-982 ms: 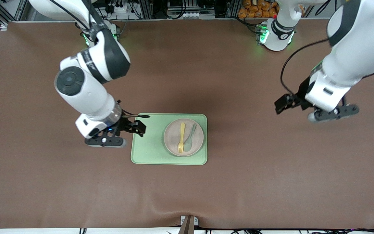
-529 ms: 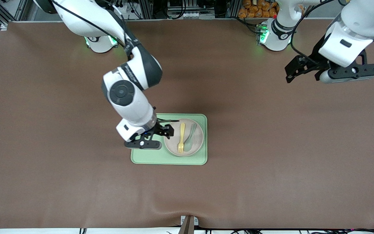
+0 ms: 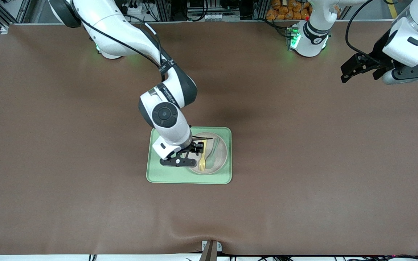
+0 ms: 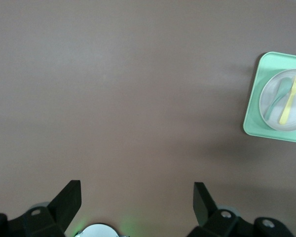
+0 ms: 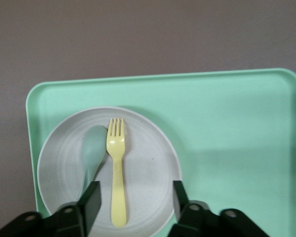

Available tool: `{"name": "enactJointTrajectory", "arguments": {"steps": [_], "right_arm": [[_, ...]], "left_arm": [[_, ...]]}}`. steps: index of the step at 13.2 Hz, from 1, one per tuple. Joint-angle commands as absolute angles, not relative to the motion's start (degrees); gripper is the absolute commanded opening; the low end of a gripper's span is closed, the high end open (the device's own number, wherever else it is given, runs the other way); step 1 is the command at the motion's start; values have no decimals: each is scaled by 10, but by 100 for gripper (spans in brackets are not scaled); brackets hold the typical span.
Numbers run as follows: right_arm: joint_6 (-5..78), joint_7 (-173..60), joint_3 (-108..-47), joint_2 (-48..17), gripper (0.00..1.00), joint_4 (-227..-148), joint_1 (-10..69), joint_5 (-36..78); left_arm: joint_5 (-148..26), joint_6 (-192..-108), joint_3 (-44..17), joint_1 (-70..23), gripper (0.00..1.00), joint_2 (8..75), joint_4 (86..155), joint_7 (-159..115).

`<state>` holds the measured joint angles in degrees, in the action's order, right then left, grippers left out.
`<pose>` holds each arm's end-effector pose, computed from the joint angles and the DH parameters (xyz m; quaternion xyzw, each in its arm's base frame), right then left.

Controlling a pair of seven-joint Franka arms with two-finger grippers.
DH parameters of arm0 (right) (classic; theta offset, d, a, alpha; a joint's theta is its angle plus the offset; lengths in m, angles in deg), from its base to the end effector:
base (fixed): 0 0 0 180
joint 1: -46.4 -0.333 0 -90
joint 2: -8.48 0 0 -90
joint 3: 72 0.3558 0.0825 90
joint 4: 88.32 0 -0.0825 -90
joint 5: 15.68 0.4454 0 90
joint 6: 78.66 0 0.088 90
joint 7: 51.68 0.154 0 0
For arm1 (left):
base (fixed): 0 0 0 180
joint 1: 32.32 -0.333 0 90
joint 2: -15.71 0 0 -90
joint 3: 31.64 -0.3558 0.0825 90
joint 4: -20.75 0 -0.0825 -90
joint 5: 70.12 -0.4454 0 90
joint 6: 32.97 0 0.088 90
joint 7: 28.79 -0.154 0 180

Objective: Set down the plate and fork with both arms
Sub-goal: 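Lower the right gripper and grasp the yellow fork on the plate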

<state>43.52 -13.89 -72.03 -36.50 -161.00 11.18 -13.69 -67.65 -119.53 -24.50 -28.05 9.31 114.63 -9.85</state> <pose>0.6868 0.4880 0.2461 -0.9986 0.0312 -0.0229 0.0354 0.5561 -0.1231 0.6419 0.9977 0.0650 -0.0120 0.0119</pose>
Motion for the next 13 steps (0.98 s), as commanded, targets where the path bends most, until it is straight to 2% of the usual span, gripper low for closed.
{"name": "enactJointTrajectory", "arguments": {"steps": [1, 4, 7, 13], "right_arm": [[451, -99, -726, -399, 64, -1590, 91, -169], [454, -87, -726, -418, 61, -1591, 84, -176], [453, -87, -725, -426, 49, -1592, 84, -173], [480, -72, -725, -447, 47, -1590, 65, -173]], "left_arm": [[-676, -1199, -253, -277, 100, 60, 1181, -107], [-677, -1200, -251, -279, 100, 64, 1179, -106], [-679, -1206, -248, -280, 100, 74, 1177, -106], [-678, -1216, -247, -280, 100, 91, 1177, -105]]}}
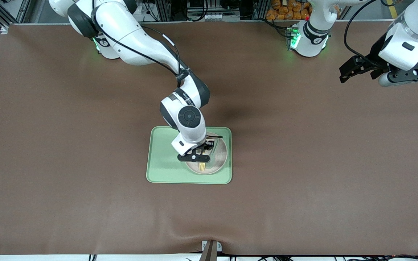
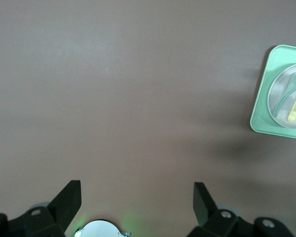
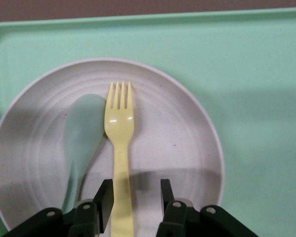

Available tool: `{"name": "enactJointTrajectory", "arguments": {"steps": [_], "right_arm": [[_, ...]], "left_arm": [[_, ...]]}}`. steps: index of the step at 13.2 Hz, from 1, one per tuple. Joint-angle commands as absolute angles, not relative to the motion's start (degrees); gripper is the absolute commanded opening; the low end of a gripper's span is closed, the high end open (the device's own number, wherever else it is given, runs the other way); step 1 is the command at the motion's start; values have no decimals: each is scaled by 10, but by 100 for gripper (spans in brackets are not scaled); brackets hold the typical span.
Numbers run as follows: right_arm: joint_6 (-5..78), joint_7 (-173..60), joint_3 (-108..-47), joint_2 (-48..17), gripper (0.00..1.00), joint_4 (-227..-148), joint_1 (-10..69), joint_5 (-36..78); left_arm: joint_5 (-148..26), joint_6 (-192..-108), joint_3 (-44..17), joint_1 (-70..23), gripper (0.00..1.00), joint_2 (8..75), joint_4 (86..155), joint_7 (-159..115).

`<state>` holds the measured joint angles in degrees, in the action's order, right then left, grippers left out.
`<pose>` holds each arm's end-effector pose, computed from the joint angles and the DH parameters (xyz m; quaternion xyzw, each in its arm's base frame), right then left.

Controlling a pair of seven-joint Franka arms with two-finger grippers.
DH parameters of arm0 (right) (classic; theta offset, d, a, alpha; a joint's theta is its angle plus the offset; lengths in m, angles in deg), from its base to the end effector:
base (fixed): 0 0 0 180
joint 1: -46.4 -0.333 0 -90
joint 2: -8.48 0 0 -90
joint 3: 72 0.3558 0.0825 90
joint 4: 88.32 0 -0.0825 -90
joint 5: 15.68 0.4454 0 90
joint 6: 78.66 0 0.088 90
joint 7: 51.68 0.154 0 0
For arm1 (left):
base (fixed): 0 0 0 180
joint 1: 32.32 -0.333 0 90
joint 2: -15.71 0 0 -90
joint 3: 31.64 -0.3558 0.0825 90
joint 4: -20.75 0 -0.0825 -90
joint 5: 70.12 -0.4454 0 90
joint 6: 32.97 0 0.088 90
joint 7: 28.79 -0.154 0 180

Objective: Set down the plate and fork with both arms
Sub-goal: 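Lower the right gripper and grasp the yellow fork on the plate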

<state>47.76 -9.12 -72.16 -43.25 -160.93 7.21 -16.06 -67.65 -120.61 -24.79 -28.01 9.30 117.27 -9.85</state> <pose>0.6512 0.5279 0.1548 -0.9994 0.0283 -0.0162 0.0090 0.5566 -0.1202 0.6194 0.9973 0.0679 -0.0251 0.0087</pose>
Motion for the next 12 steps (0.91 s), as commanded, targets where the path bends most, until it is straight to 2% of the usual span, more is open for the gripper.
{"name": "enactJointTrajectory", "arguments": {"steps": [1, 10, 12], "right_arm": [[480, -71, -725, -447, 45, -1590, 63, -173], [501, -57, -725, -460, 42, -1592, 54, -173], [503, -56, -725, -462, 35, -1592, 51, -176]], "left_arm": [[-678, -1220, -247, -280, 100, 92, 1178, -106], [-678, -1222, -247, -285, 100, 103, 1179, -106], [-678, -1222, -247, -285, 100, 104, 1179, -106]]}}
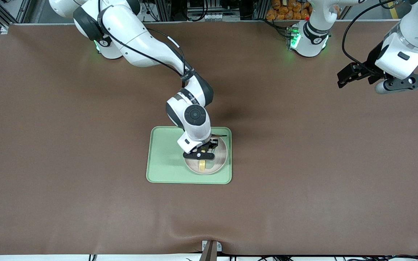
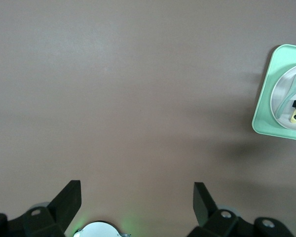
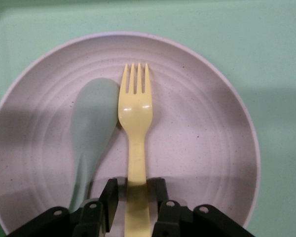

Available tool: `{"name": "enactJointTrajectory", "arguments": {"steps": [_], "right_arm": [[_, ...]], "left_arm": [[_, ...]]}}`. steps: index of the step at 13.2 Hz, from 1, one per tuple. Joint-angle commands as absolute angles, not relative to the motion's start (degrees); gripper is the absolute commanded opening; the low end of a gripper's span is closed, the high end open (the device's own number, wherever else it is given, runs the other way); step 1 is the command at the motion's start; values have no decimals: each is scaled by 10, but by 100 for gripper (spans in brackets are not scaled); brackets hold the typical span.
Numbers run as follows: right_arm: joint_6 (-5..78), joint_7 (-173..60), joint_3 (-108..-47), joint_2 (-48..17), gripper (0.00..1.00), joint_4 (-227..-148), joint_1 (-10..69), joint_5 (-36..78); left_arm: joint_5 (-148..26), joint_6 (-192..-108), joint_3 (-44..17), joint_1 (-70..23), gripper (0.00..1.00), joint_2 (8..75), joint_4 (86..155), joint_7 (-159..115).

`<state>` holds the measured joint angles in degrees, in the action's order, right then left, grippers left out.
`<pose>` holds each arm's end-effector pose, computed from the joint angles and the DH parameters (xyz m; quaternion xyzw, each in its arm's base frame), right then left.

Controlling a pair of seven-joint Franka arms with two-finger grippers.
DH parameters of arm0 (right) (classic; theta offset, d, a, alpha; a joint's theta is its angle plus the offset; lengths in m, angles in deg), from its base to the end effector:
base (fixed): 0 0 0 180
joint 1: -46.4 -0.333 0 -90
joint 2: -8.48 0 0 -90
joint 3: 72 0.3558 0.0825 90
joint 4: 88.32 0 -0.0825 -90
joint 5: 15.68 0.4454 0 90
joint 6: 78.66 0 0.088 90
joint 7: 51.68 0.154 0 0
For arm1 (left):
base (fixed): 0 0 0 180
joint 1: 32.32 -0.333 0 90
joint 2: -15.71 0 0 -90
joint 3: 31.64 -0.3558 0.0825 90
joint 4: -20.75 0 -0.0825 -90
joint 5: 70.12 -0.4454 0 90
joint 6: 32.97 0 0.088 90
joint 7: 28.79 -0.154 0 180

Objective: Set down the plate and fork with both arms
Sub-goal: 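Lower the right gripper and grasp the yellow fork on the plate, then lift the yellow fork with the right gripper and carry it beside the plate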

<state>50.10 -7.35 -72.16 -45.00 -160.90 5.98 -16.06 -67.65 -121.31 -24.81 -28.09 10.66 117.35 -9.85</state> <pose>0.6401 0.5421 0.1333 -0.9992 0.0329 -0.0199 0.0131 0.5652 -0.1200 0.6061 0.9971 0.0690 -0.0316 0.0084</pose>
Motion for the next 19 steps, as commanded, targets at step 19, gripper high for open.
{"name": "enactJointTrajectory", "arguments": {"steps": [19], "right_arm": [[507, -58, -724, -449, 13, -1590, 62, -158]], "left_arm": [[-677, -1222, -247, -281, 100, 104, 1179, -105]]}}
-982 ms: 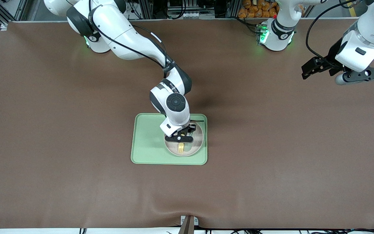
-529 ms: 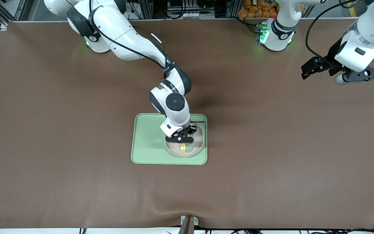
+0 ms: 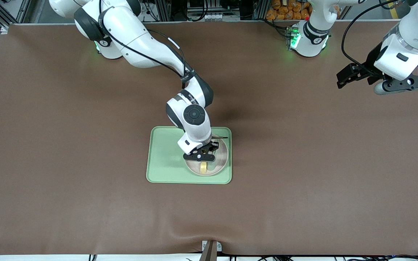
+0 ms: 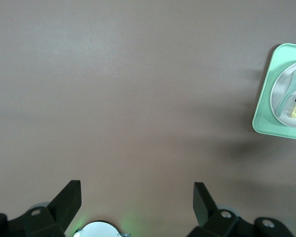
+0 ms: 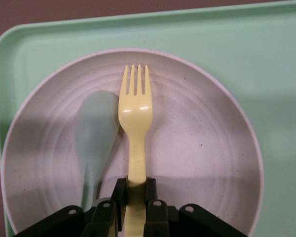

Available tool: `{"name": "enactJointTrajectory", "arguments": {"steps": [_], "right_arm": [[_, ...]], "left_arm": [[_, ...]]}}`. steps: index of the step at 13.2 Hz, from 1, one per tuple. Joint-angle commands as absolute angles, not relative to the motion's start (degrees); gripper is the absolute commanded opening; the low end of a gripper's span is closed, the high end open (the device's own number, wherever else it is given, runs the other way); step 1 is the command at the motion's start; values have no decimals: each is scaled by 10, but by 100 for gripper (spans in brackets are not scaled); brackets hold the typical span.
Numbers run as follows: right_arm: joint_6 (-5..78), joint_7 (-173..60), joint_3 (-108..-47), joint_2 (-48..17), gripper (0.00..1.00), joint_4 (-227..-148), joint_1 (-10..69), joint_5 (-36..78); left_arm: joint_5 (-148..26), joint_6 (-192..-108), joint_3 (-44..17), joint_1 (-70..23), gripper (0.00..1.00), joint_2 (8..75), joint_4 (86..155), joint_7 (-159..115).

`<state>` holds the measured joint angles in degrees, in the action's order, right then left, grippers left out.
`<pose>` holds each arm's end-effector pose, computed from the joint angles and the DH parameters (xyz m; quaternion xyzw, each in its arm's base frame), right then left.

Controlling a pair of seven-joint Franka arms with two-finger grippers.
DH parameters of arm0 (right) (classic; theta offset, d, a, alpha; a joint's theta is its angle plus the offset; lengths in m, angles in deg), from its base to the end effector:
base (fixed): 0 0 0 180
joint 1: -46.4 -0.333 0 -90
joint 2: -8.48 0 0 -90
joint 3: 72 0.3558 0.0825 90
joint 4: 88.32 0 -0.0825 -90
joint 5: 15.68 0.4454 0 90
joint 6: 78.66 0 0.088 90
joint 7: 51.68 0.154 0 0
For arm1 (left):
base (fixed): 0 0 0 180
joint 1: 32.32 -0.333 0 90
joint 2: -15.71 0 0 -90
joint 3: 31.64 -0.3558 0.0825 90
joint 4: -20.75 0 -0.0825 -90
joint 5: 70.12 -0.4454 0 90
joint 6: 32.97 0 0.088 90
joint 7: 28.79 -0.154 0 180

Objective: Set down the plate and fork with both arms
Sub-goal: 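Lift the yellow fork with the right gripper and carry it beside the plate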

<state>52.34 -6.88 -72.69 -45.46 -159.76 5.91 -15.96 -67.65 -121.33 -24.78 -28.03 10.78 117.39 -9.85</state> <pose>0.6516 0.5455 0.1405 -0.9980 0.0393 -0.0408 0.0281 0.5656 -0.1209 0.6046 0.9971 0.0683 -0.0328 0.0082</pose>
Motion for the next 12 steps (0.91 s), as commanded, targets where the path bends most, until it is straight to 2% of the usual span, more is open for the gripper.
{"name": "enactJointTrajectory", "arguments": {"steps": [1, 8, 12], "right_arm": [[505, -57, -724, -449, 13, -1589, 62, -153], [461, -56, -724, -422, 14, -1587, 75, -140], [404, -68, -723, -395, 15, -1587, 105, -142]], "left_arm": [[-677, -1222, -247, -281, 100, 104, 1179, -105], [-676, -1222, -246, -279, 100, 104, 1178, -105], [-676, -1222, -246, -278, 100, 104, 1177, -105]]}}
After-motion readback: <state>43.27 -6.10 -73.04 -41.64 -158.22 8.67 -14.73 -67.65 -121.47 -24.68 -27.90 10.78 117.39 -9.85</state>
